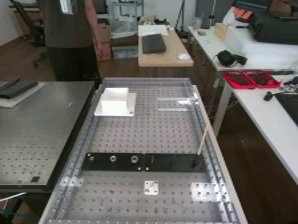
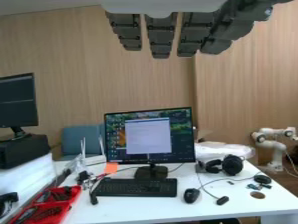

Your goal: Grab the smaller nut and place it in the white container

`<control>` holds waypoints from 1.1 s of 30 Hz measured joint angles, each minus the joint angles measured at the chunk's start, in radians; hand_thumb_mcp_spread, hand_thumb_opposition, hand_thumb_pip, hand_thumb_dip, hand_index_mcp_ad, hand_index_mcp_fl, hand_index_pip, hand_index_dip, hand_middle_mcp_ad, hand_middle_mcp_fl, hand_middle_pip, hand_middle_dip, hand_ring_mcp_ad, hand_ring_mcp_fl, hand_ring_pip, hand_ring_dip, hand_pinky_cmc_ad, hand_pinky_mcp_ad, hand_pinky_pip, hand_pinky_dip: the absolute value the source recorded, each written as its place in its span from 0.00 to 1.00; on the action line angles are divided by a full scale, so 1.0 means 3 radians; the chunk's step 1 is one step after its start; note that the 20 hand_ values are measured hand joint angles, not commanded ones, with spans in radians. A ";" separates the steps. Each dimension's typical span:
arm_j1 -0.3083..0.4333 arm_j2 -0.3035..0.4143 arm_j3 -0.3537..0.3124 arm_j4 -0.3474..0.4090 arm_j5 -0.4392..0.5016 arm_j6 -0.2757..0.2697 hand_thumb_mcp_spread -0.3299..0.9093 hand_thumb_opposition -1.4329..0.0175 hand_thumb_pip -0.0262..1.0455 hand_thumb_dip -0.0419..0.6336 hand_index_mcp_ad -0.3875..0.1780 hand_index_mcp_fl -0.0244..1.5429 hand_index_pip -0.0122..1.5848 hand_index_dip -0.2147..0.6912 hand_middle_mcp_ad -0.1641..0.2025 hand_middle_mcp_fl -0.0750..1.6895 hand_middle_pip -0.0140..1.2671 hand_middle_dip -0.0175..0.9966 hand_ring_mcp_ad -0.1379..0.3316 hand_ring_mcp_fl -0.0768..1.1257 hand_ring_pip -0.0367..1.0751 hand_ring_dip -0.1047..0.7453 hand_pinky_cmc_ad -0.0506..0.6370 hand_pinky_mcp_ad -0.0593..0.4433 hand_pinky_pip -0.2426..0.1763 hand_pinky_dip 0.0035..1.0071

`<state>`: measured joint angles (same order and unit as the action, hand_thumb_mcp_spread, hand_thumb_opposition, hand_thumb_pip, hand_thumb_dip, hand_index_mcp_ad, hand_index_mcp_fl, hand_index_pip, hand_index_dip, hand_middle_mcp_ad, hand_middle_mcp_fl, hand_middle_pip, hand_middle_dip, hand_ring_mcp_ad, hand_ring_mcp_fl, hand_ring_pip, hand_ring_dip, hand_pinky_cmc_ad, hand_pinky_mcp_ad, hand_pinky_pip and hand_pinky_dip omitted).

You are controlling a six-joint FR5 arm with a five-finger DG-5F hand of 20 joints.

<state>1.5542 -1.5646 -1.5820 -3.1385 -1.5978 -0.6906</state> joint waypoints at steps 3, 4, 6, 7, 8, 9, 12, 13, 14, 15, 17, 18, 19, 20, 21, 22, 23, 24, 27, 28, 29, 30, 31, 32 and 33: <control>-0.0001 -0.0002 -0.0002 0.0000 0.0000 0.0005 0.27 0.99 0.03 0.07 0.68 0.02 0.01 0.25 0.61 0.05 0.02 0.04 0.44 0.07 0.04 0.14 0.14 0.22 0.55 0.02; -0.0002 -0.0004 -0.0004 -0.0002 -0.0001 0.0007 0.27 0.99 0.05 0.06 0.67 0.02 0.01 0.25 0.60 0.05 0.02 0.04 0.43 0.07 0.05 0.14 0.14 0.22 0.55 0.02; -0.0002 -0.0008 -0.0007 -0.0002 -0.0001 0.0009 0.35 0.89 0.26 0.11 0.68 0.02 0.01 0.29 0.58 0.05 0.04 0.05 0.44 0.07 0.05 0.14 0.14 0.22 0.55 0.02; -0.0002 -0.0009 -0.0007 -0.0001 -0.0001 0.0010 0.40 0.84 0.39 0.12 0.68 0.02 0.01 0.31 0.58 0.05 0.05 0.06 0.44 0.07 0.05 0.14 0.17 0.25 0.55 0.03; -0.0003 -0.0010 -0.0009 0.0002 -0.0003 0.0015 0.42 0.80 0.44 0.12 0.68 0.02 0.02 0.33 0.58 0.05 0.06 0.09 0.44 0.07 0.05 0.14 0.19 0.30 0.55 0.04; -0.0005 -0.0011 -0.0012 0.0007 -0.0005 0.0019 0.43 0.74 0.43 0.14 0.68 0.02 0.02 0.37 0.58 0.05 0.07 0.11 0.45 0.06 0.04 0.15 0.24 0.36 0.52 0.04; -0.0009 -0.0016 -0.0017 0.0012 -0.0010 0.0030 0.43 0.64 0.43 0.14 0.65 0.02 0.03 0.45 0.58 0.05 0.08 0.16 0.48 0.07 0.08 0.18 0.36 0.52 0.52 0.09; -0.0009 -0.0016 -0.0018 0.0013 -0.0010 0.0031 0.43 0.62 0.46 0.14 0.65 0.02 0.03 0.46 0.59 0.05 0.08 0.16 0.52 0.06 0.08 0.19 0.40 0.54 0.51 0.09; -0.0011 -0.0017 -0.0021 0.0015 -0.0011 0.0033 0.44 0.59 0.48 0.14 0.65 0.02 0.03 0.46 0.58 0.05 0.08 0.18 0.54 0.06 0.07 0.18 0.44 0.58 0.50 0.10; -0.0012 -0.0018 -0.0025 0.0019 -0.0011 0.0039 0.44 0.57 0.48 0.14 0.65 0.02 0.04 0.48 0.58 0.05 0.09 0.18 0.56 0.06 0.07 0.18 0.46 0.61 0.50 0.10; -0.0013 -0.0019 -0.0033 0.0024 -0.0010 0.0044 0.44 0.56 0.48 0.14 0.65 0.02 0.04 0.48 0.59 0.05 0.09 0.19 0.60 0.06 0.08 0.20 0.50 0.64 0.50 0.11; -0.0014 -0.0020 -0.0037 0.0025 -0.0009 0.0046 0.44 0.55 0.48 0.14 0.65 0.02 0.04 0.48 0.59 0.05 0.09 0.19 0.62 0.06 0.08 0.20 0.53 0.67 0.48 0.12; -0.0015 -0.0020 -0.0039 0.0026 -0.0008 0.0049 0.44 0.55 0.48 0.14 0.65 0.02 0.04 0.48 0.59 0.05 0.10 0.19 0.63 0.06 0.08 0.21 0.54 0.67 0.47 0.12; -0.0014 -0.0020 -0.0043 0.0028 -0.0006 0.0049 0.44 0.54 0.48 0.14 0.65 0.02 0.04 0.49 0.59 0.05 0.10 0.20 0.65 0.06 0.08 0.21 0.56 0.67 0.47 0.12; -0.0015 -0.0019 -0.0050 0.0032 -0.0002 0.0045 0.44 0.54 0.48 0.14 0.65 0.02 0.04 0.50 0.59 0.05 0.10 0.20 0.65 0.06 0.08 0.21 0.55 0.68 0.47 0.12; -0.0016 -0.0018 -0.0051 0.0033 -0.0001 0.0044 0.44 0.53 0.49 0.14 0.65 0.02 0.04 0.50 0.59 0.05 0.10 0.20 0.65 0.07 0.08 0.21 0.58 0.70 0.47 0.12; -0.0016 -0.0017 -0.0056 0.0037 0.0001 0.0046 0.43 0.53 0.49 0.14 0.65 0.02 0.04 0.50 0.60 0.05 0.10 0.20 0.65 0.07 0.08 0.20 0.59 0.70 0.47 0.13; -0.0017 -0.0015 -0.0059 0.0040 0.0003 0.0052 0.43 0.53 0.50 0.14 0.65 0.02 0.04 0.52 0.60 0.05 0.10 0.21 0.66 0.06 0.09 0.21 0.58 0.70 0.48 0.13; -0.0016 -0.0011 -0.0064 0.0041 0.0006 0.0056 0.43 0.52 0.51 0.14 0.65 0.02 0.04 0.52 0.61 0.05 0.10 0.21 0.66 0.07 0.10 0.20 0.58 0.71 0.46 0.13; -0.0016 -0.0011 -0.0064 0.0041 0.0008 0.0056 0.43 0.52 0.51 0.14 0.65 0.02 0.04 0.52 0.60 0.05 0.10 0.21 0.66 0.07 0.10 0.20 0.60 0.71 0.46 0.13; -0.0015 -0.0010 -0.0064 0.0040 0.0011 0.0051 0.43 0.52 0.51 0.14 0.65 0.02 0.04 0.52 0.62 0.05 0.10 0.22 0.65 0.07 0.10 0.20 0.61 0.70 0.46 0.13; -0.0014 -0.0009 -0.0065 0.0037 0.0015 0.0045 0.43 0.52 0.51 0.14 0.65 0.02 0.04 0.52 0.63 0.05 0.10 0.22 0.65 0.07 0.10 0.21 0.61 0.70 0.45 0.13; -0.0012 -0.0009 -0.0066 0.0035 0.0018 0.0040 0.43 0.52 0.51 0.14 0.65 0.02 0.04 0.52 0.64 0.05 0.10 0.22 0.65 0.07 0.10 0.20 0.61 0.70 0.44 0.13; -0.0011 -0.0008 -0.0066 0.0035 0.0021 0.0036 0.44 0.52 0.51 0.14 0.65 0.02 0.04 0.52 0.65 0.05 0.10 0.22 0.66 0.07 0.10 0.21 0.61 0.70 0.44 0.13; -0.0009 -0.0007 -0.0069 0.0035 0.0026 0.0028 0.43 0.52 0.51 0.14 0.65 0.02 0.04 0.52 0.65 0.05 0.10 0.22 0.66 0.07 0.10 0.21 0.60 0.70 0.44 0.13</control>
<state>1.5515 -1.5666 -1.6025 -3.1279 -1.5900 -0.6824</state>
